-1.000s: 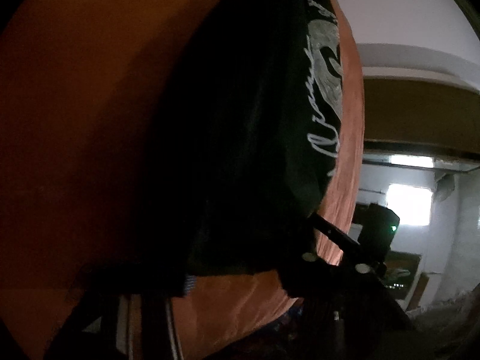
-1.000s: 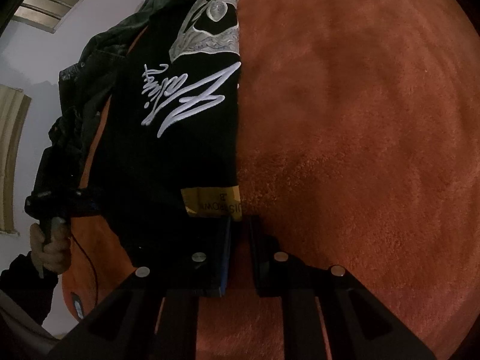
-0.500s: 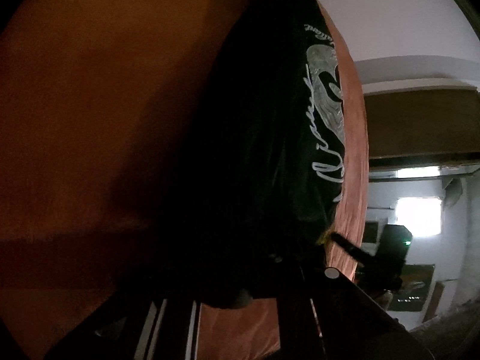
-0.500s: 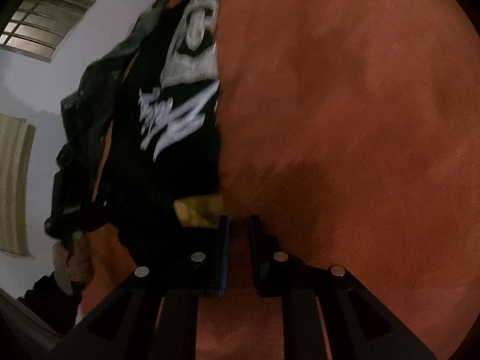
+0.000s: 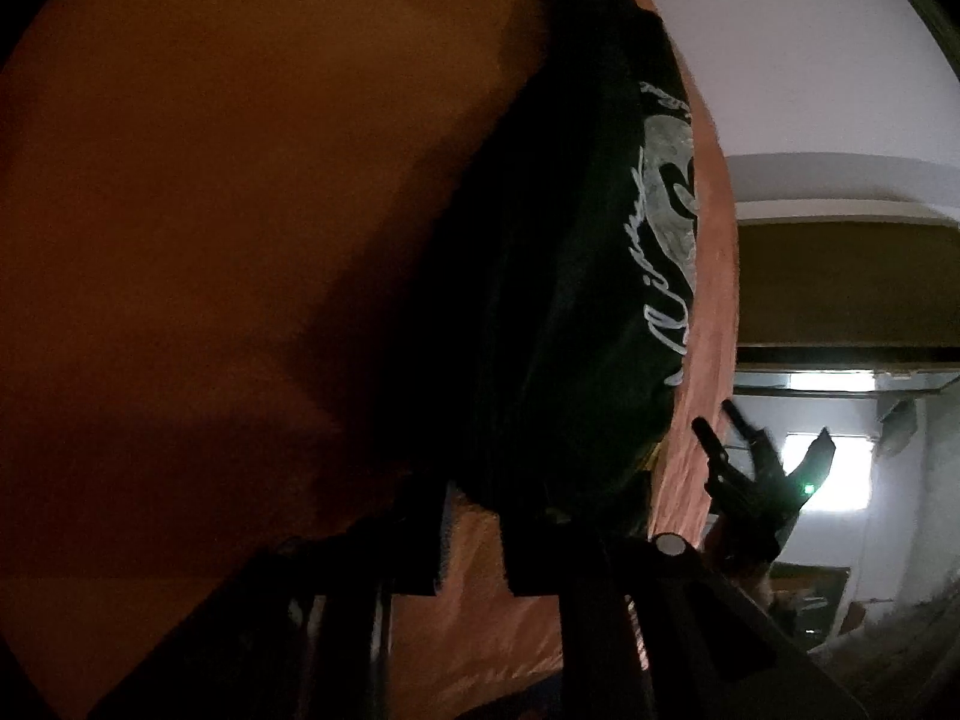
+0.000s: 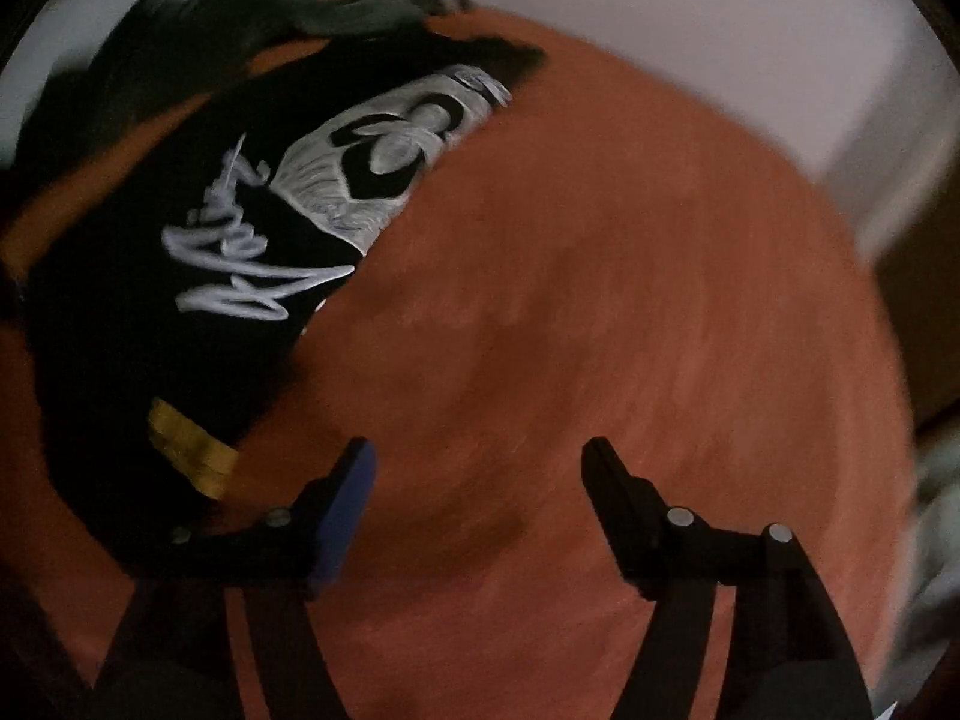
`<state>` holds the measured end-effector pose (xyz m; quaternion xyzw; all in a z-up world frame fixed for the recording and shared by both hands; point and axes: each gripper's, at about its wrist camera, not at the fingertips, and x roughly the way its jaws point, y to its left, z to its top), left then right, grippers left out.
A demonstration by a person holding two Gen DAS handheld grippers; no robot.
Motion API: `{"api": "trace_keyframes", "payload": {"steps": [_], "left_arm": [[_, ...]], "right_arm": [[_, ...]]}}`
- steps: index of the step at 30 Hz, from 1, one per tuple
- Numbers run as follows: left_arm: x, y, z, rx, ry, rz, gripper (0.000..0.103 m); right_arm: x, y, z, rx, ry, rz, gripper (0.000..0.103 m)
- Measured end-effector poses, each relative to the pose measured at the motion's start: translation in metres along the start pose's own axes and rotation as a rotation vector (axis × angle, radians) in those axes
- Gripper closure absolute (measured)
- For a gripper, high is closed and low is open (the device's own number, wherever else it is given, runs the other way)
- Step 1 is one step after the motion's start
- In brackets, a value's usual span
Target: Fold clothes
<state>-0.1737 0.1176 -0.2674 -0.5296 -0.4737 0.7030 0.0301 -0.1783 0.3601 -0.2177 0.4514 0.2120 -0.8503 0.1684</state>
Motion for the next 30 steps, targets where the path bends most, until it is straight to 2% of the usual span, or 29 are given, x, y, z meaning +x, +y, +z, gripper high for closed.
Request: {"api": "trace_keyframes", "payload": {"steps": [3,5,6,7,8,9,11,14,16,18,21,24,26,27,28,30], "left_arm": [[-0.029,-0.015,0.003,0.102,-0.041,0.06,0.07],[-0.058,-0.028,0.003,0.204,-0.068,0.023,0.065],[-0.074,-0.036,0.002,0.243,-0.102,0.042,0.06],[-0.084,-0.042,0.004,0.271,-0.133,0.072,0.05],[-0.092,-0.049,0.008,0.308,-0.168,0.107,0.046],[-0.097,-0.055,0.013,0.339,-0.199,0.135,0.044],[-0.093,-0.064,0.026,0.365,-0.228,0.138,0.043],[-0.061,-0.066,0.045,0.333,-0.214,0.099,0.043],[-0.033,-0.061,0.045,0.297,-0.178,0.111,0.043],[-0.01,-0.052,0.039,0.274,-0.156,0.142,0.044],[-0.005,-0.036,0.031,0.249,-0.137,0.16,0.043],[-0.017,-0.022,0.034,0.22,-0.158,0.177,0.043],[-0.028,-0.016,0.039,0.202,-0.184,0.185,0.043],[-0.033,-0.014,0.043,0.195,-0.198,0.189,0.043],[-0.037,-0.011,0.045,0.186,-0.21,0.19,0.043],[-0.04,-0.005,0.048,0.158,-0.23,0.186,0.043]], "right_arm": [[0.018,-0.001,0.042,-0.08,-0.038,-0.02,0.033],[0.029,-0.002,0.07,-0.134,-0.064,-0.033,0.033],[0.035,-0.003,0.084,-0.161,-0.077,-0.04,0.033],[0.041,-0.003,0.098,-0.187,-0.09,-0.047,0.033],[0.047,-0.004,0.112,-0.214,-0.103,-0.053,0.032],[0.053,-0.004,0.126,-0.241,-0.115,-0.06,0.03],[0.065,-0.005,0.154,-0.294,-0.141,-0.073,0.026],[0.082,-0.007,0.196,-0.375,-0.179,-0.093,0.026],[0.094,-0.008,0.224,-0.428,-0.205,-0.107,0.026],[0.106,-0.003,0.234,-0.472,-0.209,-0.121,0.026],[0.125,0.007,0.241,-0.532,-0.205,-0.144,0.026],[0.143,0.017,0.248,-0.593,-0.201,-0.166,0.027],[0.155,0.024,0.253,-0.633,-0.198,-0.181,0.033],[0.162,0.028,0.255,-0.653,-0.196,-0.189,0.047],[0.168,0.031,0.258,-0.673,-0.195,-0.196,0.068],[0.18,0.038,0.262,-0.713,-0.191,-0.211,0.097]]}}
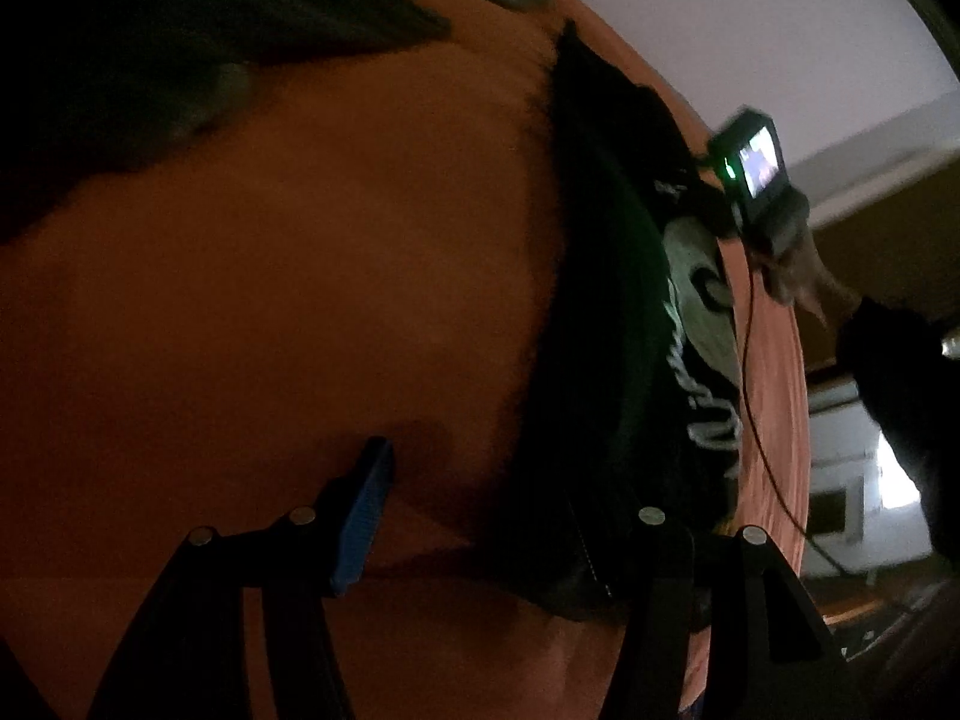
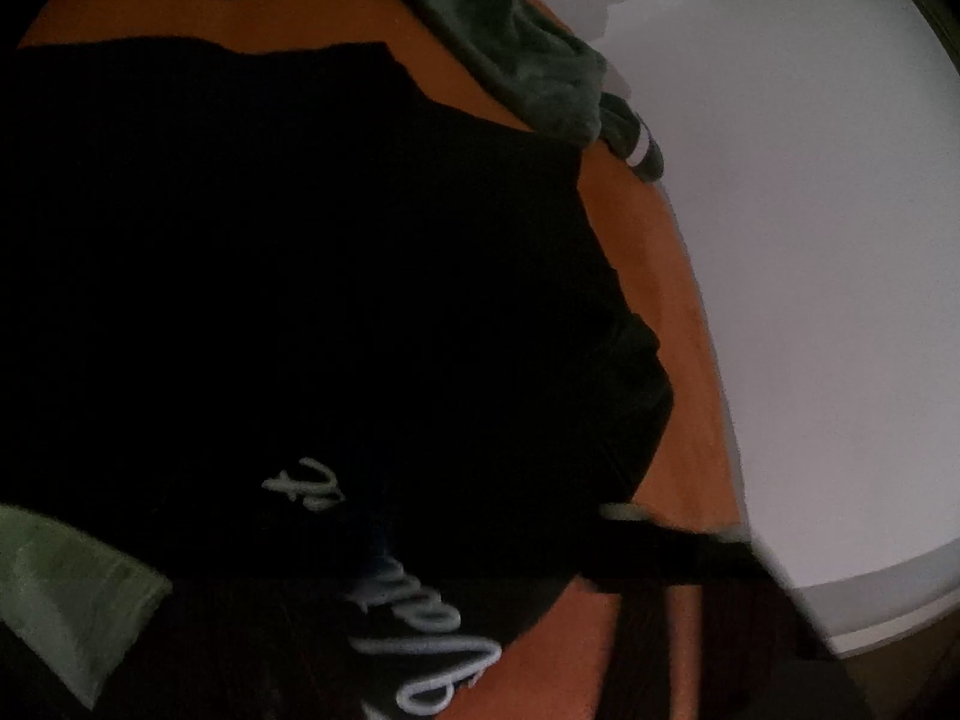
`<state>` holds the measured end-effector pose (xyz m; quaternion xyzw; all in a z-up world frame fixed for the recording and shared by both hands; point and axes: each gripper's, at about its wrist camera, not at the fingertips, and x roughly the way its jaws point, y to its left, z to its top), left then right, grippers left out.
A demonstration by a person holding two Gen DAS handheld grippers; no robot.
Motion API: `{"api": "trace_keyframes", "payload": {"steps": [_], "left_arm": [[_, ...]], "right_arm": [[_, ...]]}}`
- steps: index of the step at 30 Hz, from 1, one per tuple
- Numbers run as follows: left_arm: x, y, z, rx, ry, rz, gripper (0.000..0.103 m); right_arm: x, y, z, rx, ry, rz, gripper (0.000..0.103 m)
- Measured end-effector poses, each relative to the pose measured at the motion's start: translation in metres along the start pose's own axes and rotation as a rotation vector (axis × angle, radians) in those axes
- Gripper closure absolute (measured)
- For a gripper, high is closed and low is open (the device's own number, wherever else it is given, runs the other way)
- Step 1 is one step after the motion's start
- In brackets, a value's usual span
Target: Fold clothes
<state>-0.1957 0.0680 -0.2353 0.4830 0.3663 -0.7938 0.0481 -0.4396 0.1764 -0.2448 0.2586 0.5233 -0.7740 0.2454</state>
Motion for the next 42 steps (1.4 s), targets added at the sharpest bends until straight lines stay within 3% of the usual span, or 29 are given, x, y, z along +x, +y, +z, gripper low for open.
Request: {"api": "trace_keyframes", "payload": {"steps": [3,6,9,10,11,13,16,22,27,31,34,39,41,42], "left_arm": [[-0.001,0.013,0.001,-0.053,-0.013,-0.005,0.043],[0.001,0.023,0.002,-0.093,-0.005,-0.013,0.043],[0.003,0.022,0.005,-0.088,-0.001,-0.007,0.043],[0.003,0.02,0.006,-0.082,0.001,-0.002,0.043],[0.003,0.019,0.006,-0.067,0.002,0.009,0.043],[0.002,0.017,0.007,-0.032,0.003,0.034,0.043],[0.002,0.016,0.005,-0.015,0.006,0.045,0.043],[-0.001,0.016,0.009,-0.007,0.012,0.035,0.043],[0.0,0.01,0.008,0.004,0.026,0.012,0.043],[0.006,-0.005,0.001,0.049,0.066,0.0,0.043],[0.011,-0.016,-0.006,0.087,0.121,-0.01,0.043],[0.02,-0.048,-0.015,0.225,0.188,-0.031,0.043],[0.031,-0.058,-0.015,0.266,0.209,-0.022,0.042],[0.037,-0.061,-0.015,0.273,0.22,-0.017,0.041]], "right_arm": [[0.0,-0.005,0.012,0.009,-0.055,-0.002,0.098],[-0.008,-0.027,0.049,0.06,-0.129,-0.013,0.098],[0.0,-0.068,0.099,0.183,-0.126,-0.047,0.096],[0.002,-0.086,0.113,0.264,-0.107,-0.048,0.09],[-0.002,-0.106,0.123,0.363,-0.117,-0.029,0.084],[-0.023,-0.138,0.127,0.539,-0.184,0.029,0.032],[-0.05,-0.141,0.11,0.553,-0.236,0.021,0.002],[-0.1,-0.146,0.074,0.578,-0.319,0.012,0.001],[-0.091,-0.113,0.001,0.675,-0.089,0.16,0.001],[-0.096,-0.066,-0.092,0.929,0.067,0.343,0.002],[-0.118,-0.025,-0.144,1.072,0.125,0.475,0.002],[-0.16,0.042,-0.18,1.115,0.13,0.486,0.002],[-0.177,0.069,-0.193,1.127,0.128,0.483,0.007],[-0.185,0.083,-0.199,1.133,0.127,0.482,0.019]]}}
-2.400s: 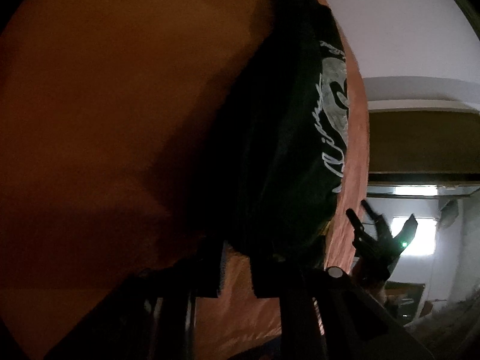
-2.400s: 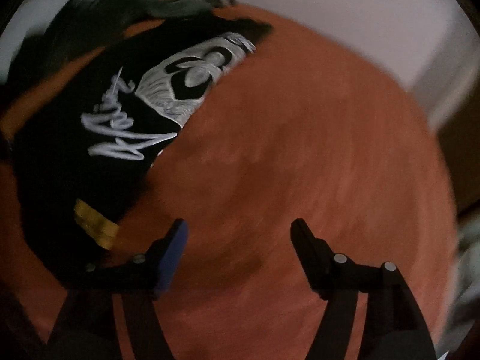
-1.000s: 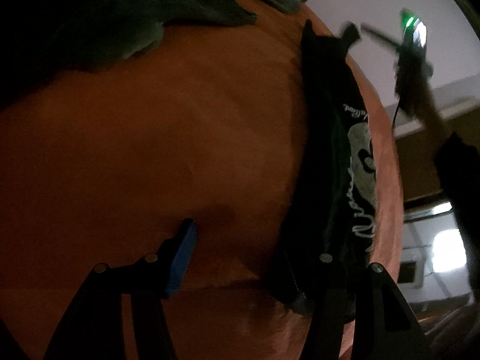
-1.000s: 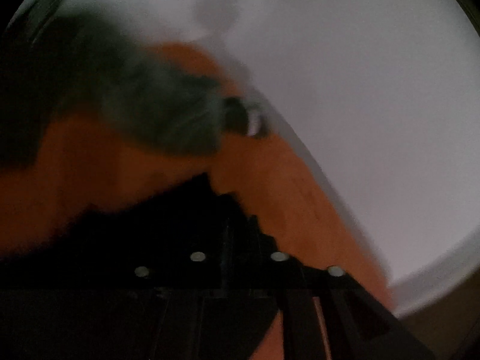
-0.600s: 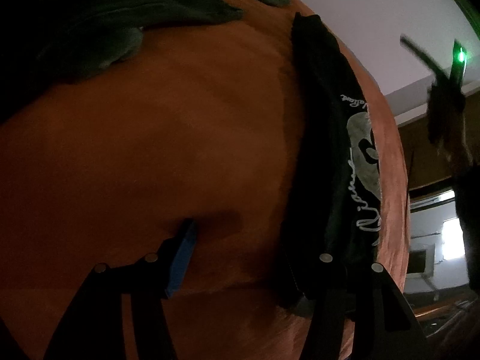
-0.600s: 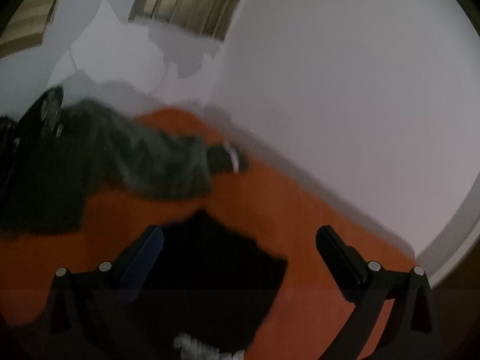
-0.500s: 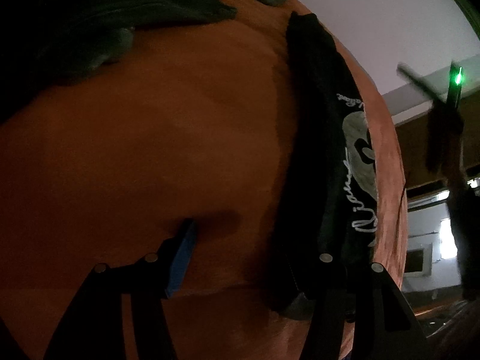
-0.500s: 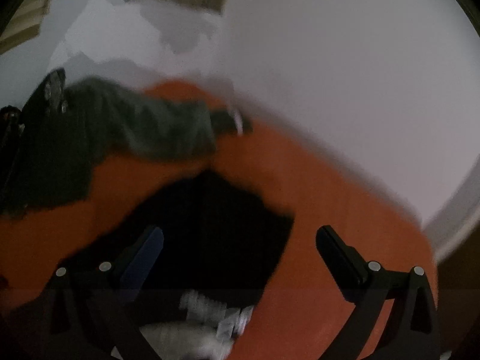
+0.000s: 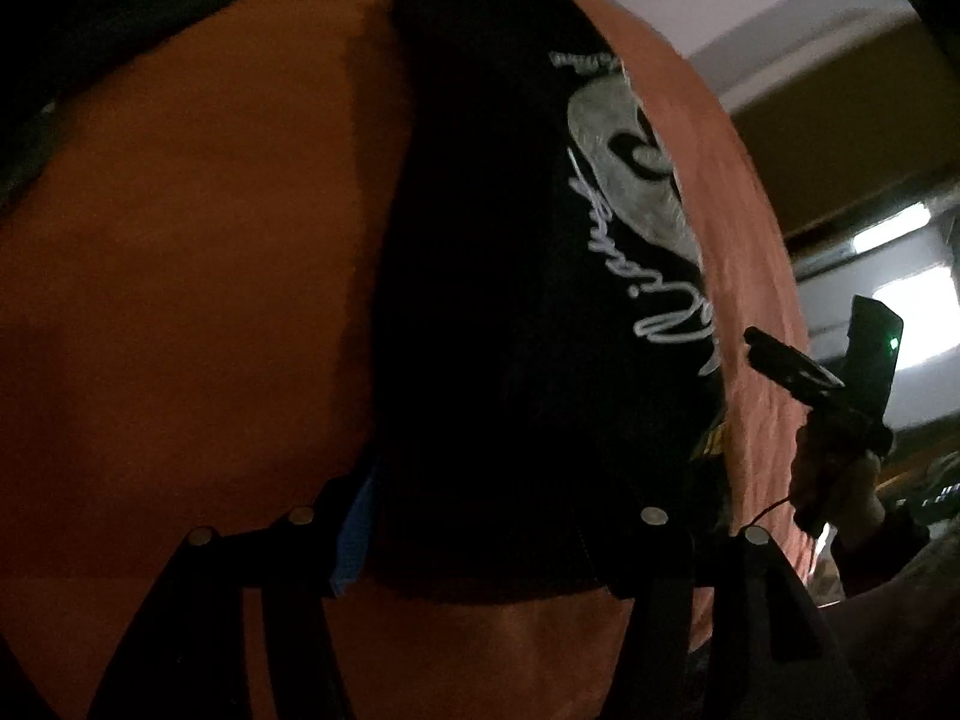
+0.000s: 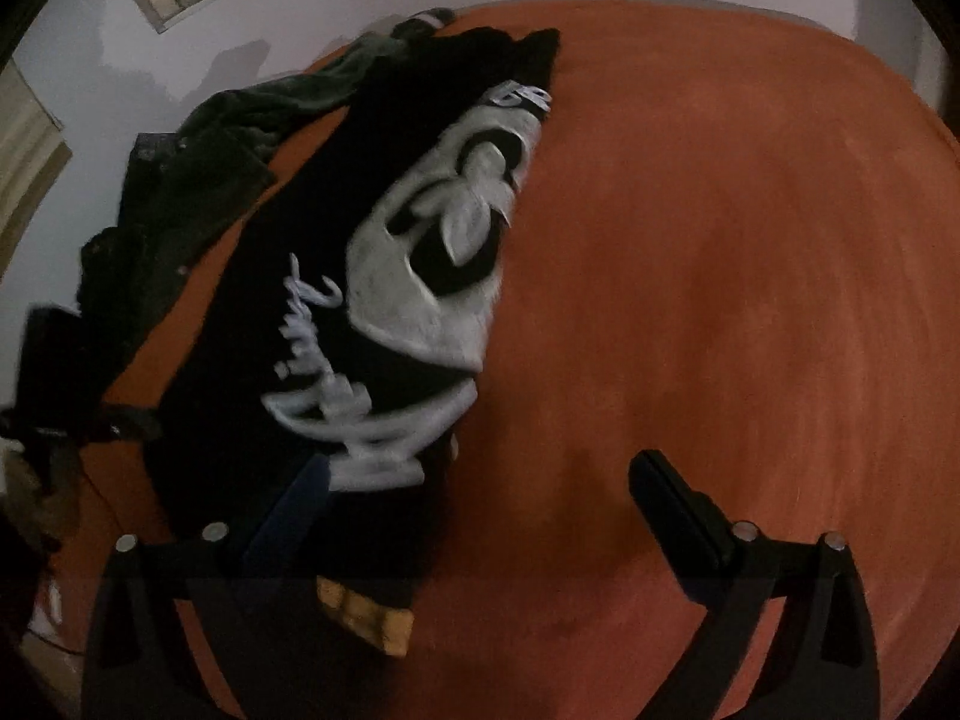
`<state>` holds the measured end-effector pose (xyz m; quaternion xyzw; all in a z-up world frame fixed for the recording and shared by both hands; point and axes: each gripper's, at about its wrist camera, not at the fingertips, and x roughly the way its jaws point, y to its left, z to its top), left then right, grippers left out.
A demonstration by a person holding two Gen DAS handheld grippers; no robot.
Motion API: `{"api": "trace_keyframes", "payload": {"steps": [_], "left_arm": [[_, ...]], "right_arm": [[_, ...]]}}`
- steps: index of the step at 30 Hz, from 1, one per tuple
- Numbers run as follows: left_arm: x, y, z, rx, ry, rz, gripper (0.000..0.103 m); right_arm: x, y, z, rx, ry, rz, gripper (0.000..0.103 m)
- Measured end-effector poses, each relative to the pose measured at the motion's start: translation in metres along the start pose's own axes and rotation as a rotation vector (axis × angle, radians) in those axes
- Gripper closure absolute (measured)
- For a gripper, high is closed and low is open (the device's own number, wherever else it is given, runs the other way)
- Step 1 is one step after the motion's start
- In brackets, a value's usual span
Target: Fold clothes
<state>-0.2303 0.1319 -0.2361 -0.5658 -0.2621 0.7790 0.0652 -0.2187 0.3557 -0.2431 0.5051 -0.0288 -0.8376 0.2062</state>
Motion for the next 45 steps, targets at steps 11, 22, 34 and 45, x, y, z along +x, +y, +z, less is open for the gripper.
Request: {"api": "trace_keyframes", "payload": {"steps": [11,22,34,45], "left_arm": [[0.006,0.023,0.0,-0.167,0.022,-0.153,0.026],[0.006,0.023,-0.022,-0.254,-0.006,-0.074,0.085],[-0.004,0.038,-0.034,-0.395,-0.009,-0.249,0.09],[0.015,0.04,-0.04,-0.469,0.073,-0.44,0.094]], "right_arm": [[-0.017,0.013,-0.072,0.067,0.08,0.096,0.048],[-0.008,0.005,-0.075,0.271,0.1,0.35,0.099],[-0.012,-0.013,-0.083,0.335,0.181,0.391,0.098],[-0.001,-0.027,-0.088,0.448,0.228,0.551,0.085]]}}
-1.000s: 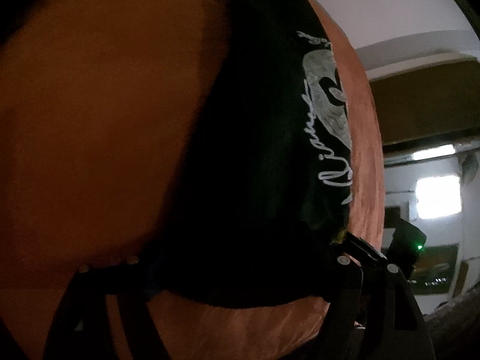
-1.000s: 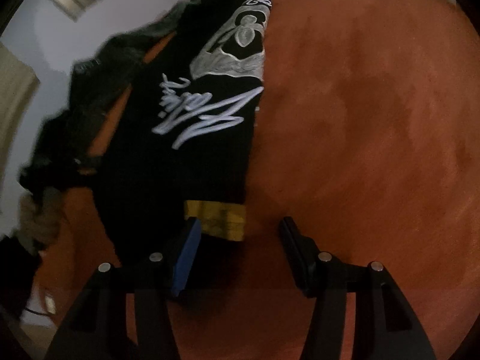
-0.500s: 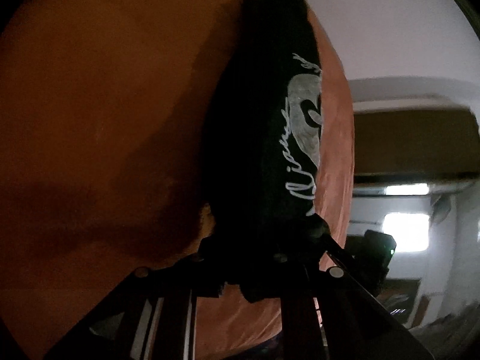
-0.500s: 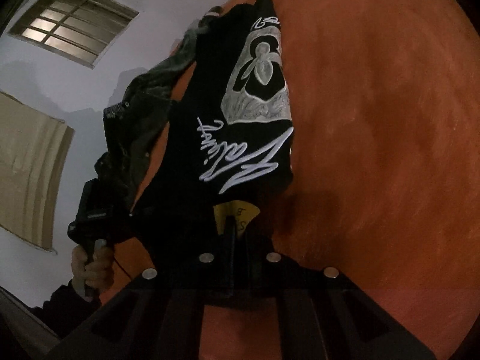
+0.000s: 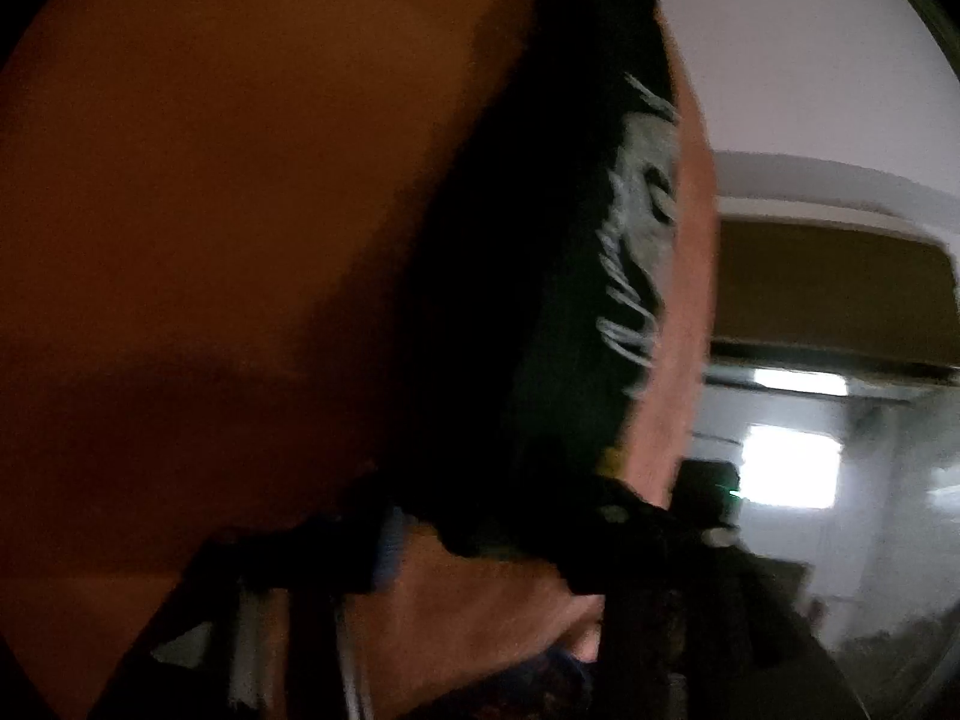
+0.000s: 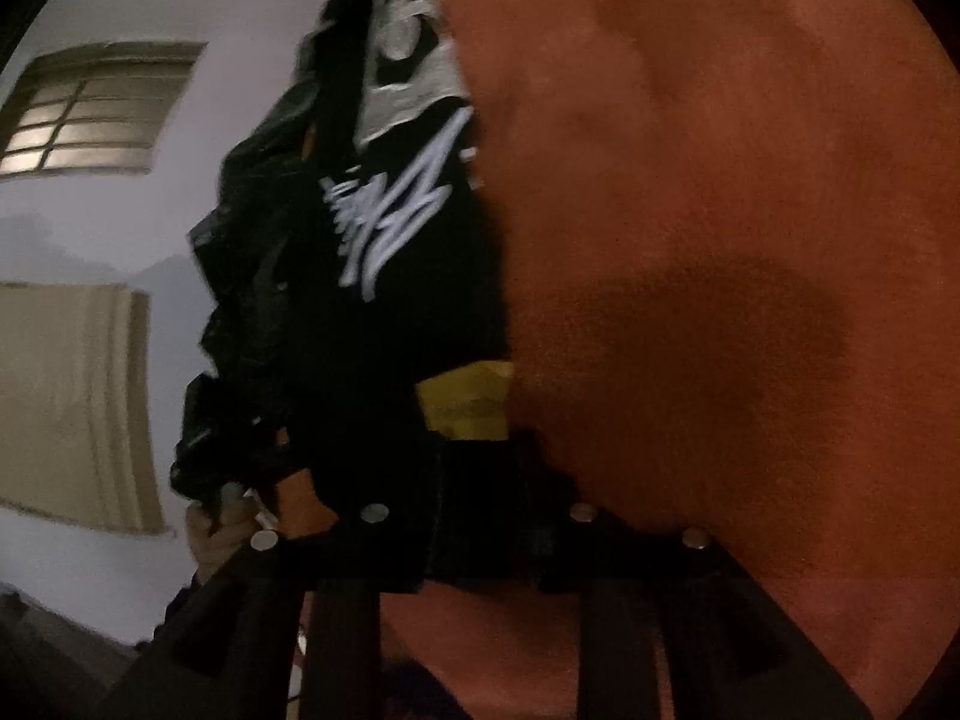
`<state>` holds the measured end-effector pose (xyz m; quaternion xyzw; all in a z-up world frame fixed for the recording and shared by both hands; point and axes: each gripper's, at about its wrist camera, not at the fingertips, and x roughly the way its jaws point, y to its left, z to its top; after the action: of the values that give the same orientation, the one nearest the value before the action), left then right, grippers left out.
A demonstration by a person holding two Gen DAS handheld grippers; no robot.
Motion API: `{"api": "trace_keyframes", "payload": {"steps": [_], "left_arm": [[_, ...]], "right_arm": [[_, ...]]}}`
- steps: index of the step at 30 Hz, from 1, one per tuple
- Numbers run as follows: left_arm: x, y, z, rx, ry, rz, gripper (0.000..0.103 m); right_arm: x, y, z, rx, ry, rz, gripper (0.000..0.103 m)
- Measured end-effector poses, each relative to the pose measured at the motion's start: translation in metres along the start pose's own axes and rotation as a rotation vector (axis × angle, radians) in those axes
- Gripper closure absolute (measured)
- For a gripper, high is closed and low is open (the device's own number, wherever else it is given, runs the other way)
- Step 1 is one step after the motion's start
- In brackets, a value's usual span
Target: Fold clothes
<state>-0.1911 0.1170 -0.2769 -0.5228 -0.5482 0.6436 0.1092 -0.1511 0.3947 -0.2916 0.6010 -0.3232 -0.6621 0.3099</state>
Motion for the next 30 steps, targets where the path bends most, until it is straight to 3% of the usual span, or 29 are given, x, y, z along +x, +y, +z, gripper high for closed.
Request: {"api": "trace_keyframes", "payload": {"steps": [1,2,7,12,15,17,18,19,20,22,26,28,30], "left_arm": [[-0.002,-0.002,-0.001,-0.012,0.008,-0.039,0.094],[-0.004,-0.005,-0.001,-0.019,0.011,-0.068,0.094],[-0.04,-0.059,0.032,0.049,-0.069,-0.066,0.095],[-0.069,-0.151,0.127,0.142,-0.202,-0.026,0.094],[-0.08,-0.191,0.195,0.137,-0.309,0.009,0.091],[-0.092,-0.2,0.237,0.069,-0.375,-0.027,0.078],[-0.106,-0.199,0.248,0.031,-0.436,-0.049,0.062],[-0.12,-0.199,0.256,0.003,-0.497,-0.072,0.053],[-0.134,-0.198,0.253,0.009,-0.562,-0.097,0.053],[-0.156,-0.201,0.245,0.083,-0.65,-0.103,0.052],[-0.157,-0.187,0.211,0.214,-0.676,0.07,0.049],[-0.133,-0.167,0.197,0.261,-0.608,0.13,0.048],[-0.101,-0.145,0.187,0.303,-0.519,0.191,0.048]], "right_arm": [[0.0,0.005,-0.002,-0.025,0.011,0.003,0.096],[-0.003,0.013,-0.003,-0.057,0.017,0.009,0.1],[-0.037,0.041,0.032,-0.077,-0.001,0.091,0.101],[-0.09,0.105,0.154,-0.194,-0.108,0.13,0.101],[-0.107,0.141,0.246,-0.281,-0.216,0.072,0.1],[-0.1,0.155,0.3,-0.278,-0.237,0.039,0.095],[-0.099,0.156,0.324,-0.252,-0.24,0.011,0.082],[-0.098,0.154,0.343,-0.214,-0.248,-0.023,0.056],[-0.103,0.153,0.358,-0.189,-0.281,-0.053,0.043],[-0.123,0.152,0.361,-0.227,-0.361,-0.046,0.038],[-0.147,0.145,0.337,-0.365,-0.414,-0.104,0.024],[-0.143,0.128,0.315,-0.382,-0.4,-0.147,0.021],[-0.123,0.113,0.302,-0.355,-0.371,-0.129,0.021]]}}
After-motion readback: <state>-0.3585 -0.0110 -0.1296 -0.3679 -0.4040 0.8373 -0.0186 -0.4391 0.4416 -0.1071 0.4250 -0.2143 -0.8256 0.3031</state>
